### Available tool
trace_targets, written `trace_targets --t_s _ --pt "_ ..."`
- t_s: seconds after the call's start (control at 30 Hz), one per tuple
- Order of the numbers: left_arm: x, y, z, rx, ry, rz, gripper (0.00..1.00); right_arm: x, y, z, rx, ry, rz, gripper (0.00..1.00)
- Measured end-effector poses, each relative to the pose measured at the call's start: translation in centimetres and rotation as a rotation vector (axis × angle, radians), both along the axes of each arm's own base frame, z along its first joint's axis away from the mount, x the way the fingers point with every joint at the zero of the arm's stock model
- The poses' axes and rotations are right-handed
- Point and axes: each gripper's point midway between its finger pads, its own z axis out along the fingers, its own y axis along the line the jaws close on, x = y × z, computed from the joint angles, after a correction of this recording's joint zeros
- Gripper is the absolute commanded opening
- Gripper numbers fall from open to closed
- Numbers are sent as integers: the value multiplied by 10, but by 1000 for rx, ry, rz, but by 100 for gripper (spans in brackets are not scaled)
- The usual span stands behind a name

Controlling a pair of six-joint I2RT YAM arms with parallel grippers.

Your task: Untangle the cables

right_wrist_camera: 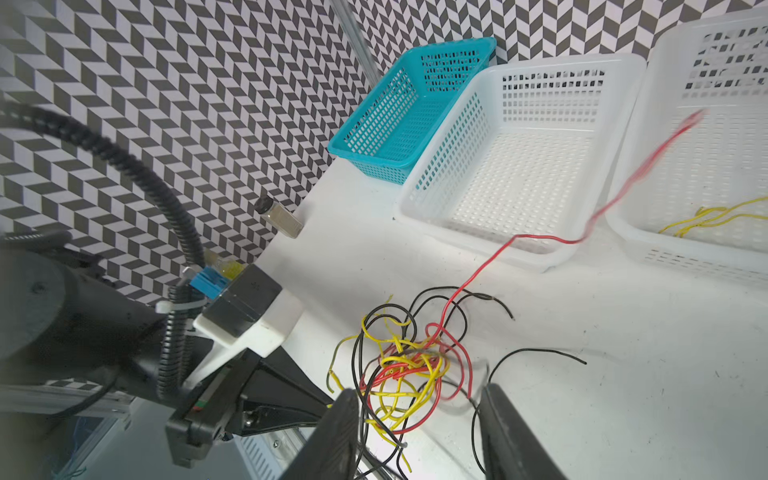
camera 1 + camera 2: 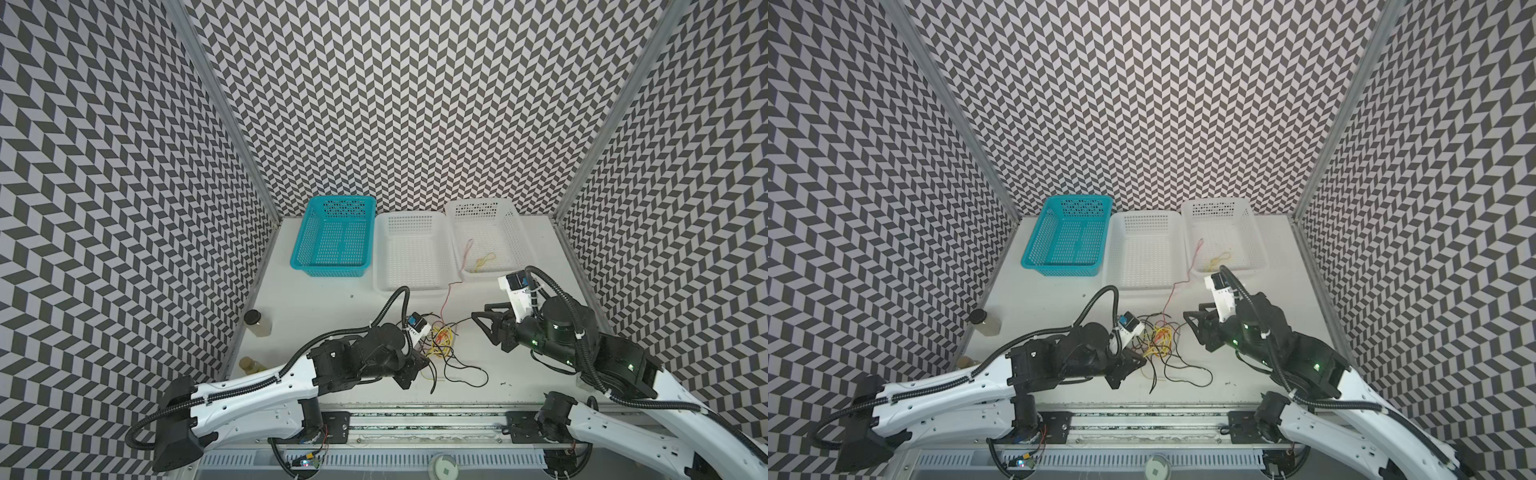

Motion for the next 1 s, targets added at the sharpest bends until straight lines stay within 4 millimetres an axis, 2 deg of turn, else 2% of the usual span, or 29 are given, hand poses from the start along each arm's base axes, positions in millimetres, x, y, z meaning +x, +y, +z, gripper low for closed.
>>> trace_targets --t_s 0.1,0.23,0.4,0.5,0.63,0.8,0.9,1.0 --pt "-4 -2 8 -2 19 -18 0 -8 13 1 -6 12 87 49" --pt "-8 0 12 -1 32 -30 0 -18 29 -10 -5 50 194 48" --pt "-11 1 14 19 60 -45 0 -36 51 -55 -38 114 313 45" --pt "-12 -2 19 16 69 -59 0 -45 59 -73 -83 133 349 43" --pt "-15 0 21 18 76 -67 0 -42 67 -82 -88 133 351 42" --pt "-18 5 22 23 79 -70 0 -37 72 -91 -86 140 342 30" --pt "-19 9 26 21 69 -73 0 -34 71 -93 -104 131 328 32" --pt "-21 14 42 -14 42 -79 0 -31 69 -95 -125 119 317 38"
